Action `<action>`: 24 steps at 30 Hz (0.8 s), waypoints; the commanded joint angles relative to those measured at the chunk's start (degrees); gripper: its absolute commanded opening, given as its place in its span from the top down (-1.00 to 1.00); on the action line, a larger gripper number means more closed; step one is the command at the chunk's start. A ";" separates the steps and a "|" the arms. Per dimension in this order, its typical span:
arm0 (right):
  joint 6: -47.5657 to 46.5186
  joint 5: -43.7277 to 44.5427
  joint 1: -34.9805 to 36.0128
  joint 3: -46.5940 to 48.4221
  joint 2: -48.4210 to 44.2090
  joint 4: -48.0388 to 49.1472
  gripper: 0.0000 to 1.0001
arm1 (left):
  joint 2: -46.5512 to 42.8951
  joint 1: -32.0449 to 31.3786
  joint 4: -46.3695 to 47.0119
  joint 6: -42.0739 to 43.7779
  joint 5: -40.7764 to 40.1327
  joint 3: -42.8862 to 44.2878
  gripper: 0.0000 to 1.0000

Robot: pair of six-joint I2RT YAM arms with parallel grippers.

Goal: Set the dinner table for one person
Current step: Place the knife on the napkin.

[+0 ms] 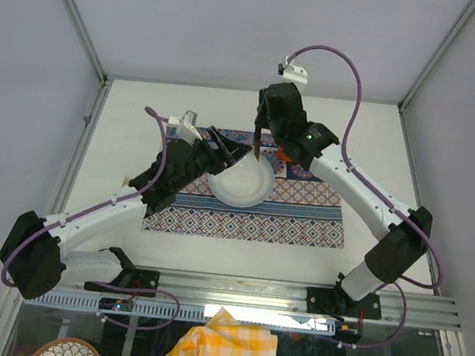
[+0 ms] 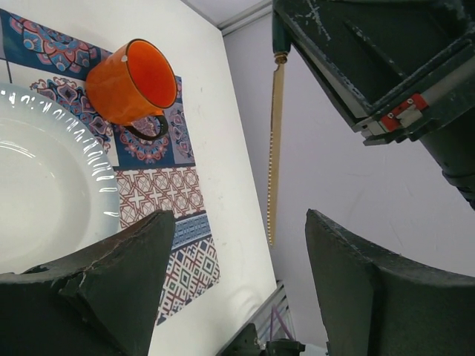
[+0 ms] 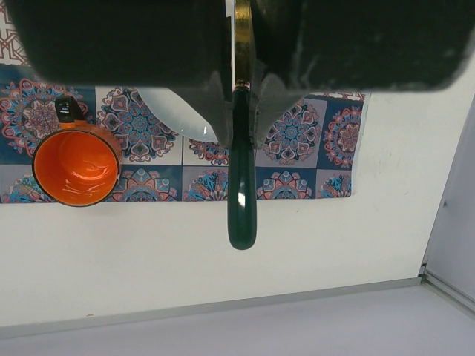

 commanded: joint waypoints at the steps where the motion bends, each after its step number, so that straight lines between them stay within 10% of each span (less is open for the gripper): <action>1: 0.24 -0.08 0.08 3.21 0.37 1.98 1.00 | -0.32 -0.62 4.61 -0.94 1.89 2.40 -0.45; 24: 0.32 -0.74 0.06 4.89 0.54 0.93 1.00 | 7.46 -1.38 10.58 -4.04 6.22 5.94 -0.42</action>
